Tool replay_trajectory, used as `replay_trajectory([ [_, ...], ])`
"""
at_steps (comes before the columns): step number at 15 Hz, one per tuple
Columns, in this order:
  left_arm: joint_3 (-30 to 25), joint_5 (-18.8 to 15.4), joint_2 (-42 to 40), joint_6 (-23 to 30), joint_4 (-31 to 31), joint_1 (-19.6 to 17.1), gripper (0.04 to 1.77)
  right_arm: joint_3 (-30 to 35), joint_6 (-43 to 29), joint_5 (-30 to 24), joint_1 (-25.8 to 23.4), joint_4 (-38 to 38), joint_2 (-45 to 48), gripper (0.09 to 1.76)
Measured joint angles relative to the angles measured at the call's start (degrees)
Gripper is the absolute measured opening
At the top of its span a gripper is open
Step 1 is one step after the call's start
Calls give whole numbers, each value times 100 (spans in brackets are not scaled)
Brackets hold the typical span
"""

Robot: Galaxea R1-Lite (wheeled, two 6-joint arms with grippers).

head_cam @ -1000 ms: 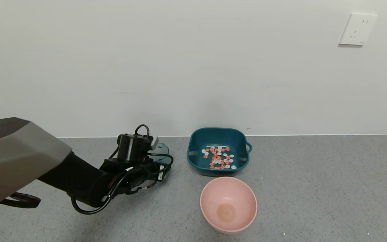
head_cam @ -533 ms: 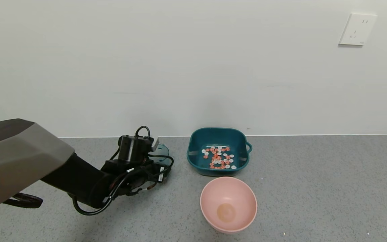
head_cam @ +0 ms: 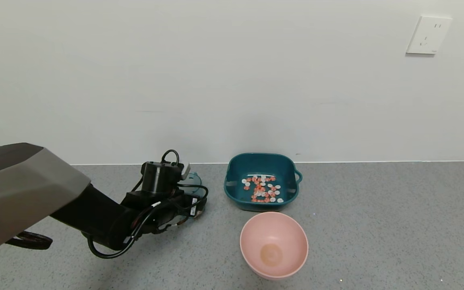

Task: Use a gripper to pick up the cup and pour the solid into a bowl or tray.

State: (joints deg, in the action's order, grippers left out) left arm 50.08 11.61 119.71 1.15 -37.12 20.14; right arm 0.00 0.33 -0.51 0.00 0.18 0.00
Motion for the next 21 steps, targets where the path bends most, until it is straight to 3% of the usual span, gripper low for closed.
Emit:
replay_trajectory([
  [8,-193,24,-306,-46,57,-11,168,0,-2,-1,0,0,-2,171],
  [17,-1386,77,-1632,-52,90,44,170,0,0,0,0,2,-2,171],
  [21,-2007,280,-2313,-51,99,111,171,0,2,0,0,-2,-2,171],
])
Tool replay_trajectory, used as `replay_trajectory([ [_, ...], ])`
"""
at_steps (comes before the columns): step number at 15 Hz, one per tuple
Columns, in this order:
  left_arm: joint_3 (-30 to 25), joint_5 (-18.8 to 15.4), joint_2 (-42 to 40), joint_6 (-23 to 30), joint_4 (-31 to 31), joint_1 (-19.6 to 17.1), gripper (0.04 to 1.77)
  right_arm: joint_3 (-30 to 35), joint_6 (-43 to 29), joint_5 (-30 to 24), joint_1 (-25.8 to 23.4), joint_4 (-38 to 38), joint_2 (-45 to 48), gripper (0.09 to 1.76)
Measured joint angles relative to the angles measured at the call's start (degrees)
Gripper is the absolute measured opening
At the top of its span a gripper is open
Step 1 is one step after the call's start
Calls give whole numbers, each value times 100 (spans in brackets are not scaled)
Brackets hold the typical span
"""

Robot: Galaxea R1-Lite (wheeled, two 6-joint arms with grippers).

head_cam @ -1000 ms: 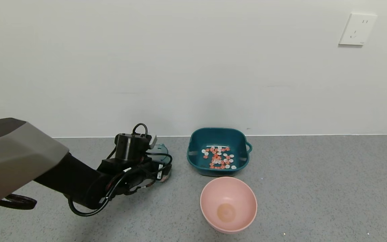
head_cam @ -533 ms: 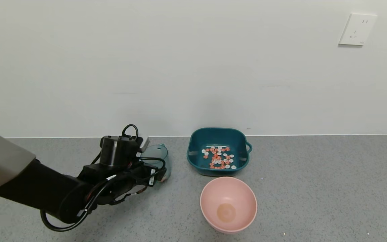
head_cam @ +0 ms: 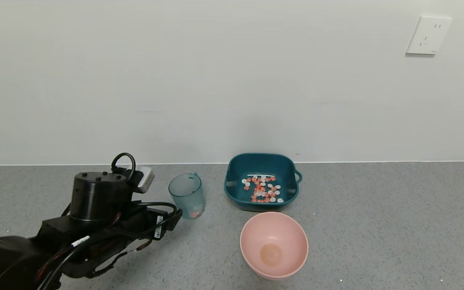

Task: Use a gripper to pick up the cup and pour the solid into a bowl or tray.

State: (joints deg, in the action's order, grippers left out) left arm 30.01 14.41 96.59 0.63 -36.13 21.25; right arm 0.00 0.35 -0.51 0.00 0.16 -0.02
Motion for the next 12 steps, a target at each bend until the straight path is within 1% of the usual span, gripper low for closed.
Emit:
replay_trajectory([
  [6,-846,41,-1007,33,80,57,171,0,-2,2,0,2,0,171],
  [12,-1370,99,-2233,57,841,66,171,0,-5,0,0,2,2,171],
])
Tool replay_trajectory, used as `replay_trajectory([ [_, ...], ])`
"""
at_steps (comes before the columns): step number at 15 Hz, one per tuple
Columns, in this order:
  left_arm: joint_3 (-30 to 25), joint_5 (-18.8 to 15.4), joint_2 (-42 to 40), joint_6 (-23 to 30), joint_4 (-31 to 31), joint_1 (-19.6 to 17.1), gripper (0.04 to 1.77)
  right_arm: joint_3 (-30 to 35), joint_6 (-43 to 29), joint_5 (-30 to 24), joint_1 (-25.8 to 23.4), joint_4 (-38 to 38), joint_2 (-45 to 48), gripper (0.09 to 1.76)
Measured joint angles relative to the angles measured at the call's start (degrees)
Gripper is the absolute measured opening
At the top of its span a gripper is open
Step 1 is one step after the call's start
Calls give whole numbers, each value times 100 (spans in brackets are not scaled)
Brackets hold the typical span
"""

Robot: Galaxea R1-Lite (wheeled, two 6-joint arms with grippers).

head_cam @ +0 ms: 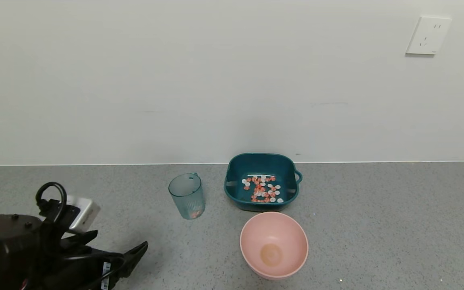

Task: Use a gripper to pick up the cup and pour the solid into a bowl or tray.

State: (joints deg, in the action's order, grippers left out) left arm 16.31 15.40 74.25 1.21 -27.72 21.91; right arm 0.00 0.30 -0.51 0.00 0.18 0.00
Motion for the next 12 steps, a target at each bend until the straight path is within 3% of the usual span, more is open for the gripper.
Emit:
replay_trajectory([
  [6,-236,-16,-1262,0,846,5,172,0,2,2,-2,0,0,171],
  [10,-226,15,-2103,160,1524,256,172,0,2,0,0,2,-2,171],
  [12,-300,-84,-2319,154,1447,-77,172,0,2,0,0,0,0,171],
])
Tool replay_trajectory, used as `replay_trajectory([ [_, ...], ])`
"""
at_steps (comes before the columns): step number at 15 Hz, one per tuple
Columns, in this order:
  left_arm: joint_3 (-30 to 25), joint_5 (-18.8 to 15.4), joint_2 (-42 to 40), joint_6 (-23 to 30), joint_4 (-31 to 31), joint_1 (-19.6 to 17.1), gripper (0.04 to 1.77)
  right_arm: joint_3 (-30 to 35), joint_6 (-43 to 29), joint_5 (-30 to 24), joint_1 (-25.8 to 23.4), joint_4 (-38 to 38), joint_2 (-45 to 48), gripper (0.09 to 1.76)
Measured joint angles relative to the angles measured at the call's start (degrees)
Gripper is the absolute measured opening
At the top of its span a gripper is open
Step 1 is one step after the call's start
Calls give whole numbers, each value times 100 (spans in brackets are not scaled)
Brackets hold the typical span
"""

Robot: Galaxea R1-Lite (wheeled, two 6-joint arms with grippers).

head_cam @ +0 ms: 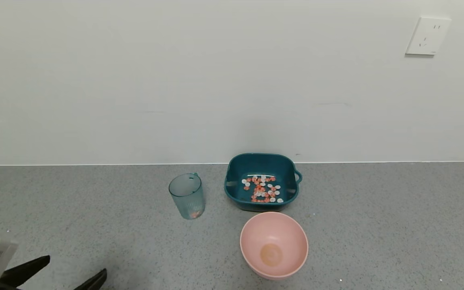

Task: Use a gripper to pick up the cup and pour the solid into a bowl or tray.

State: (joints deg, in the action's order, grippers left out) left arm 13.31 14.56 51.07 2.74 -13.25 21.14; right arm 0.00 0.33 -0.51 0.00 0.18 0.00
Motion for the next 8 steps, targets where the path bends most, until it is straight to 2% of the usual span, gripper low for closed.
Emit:
replay_trajectory([
  [4,-190,-812,-606,-49,-267,-837,172,0,0,2,-2,0,-2,171],
  [8,-380,-1236,-1487,-132,-243,-1279,172,0,-2,0,-2,0,-2,171],
])
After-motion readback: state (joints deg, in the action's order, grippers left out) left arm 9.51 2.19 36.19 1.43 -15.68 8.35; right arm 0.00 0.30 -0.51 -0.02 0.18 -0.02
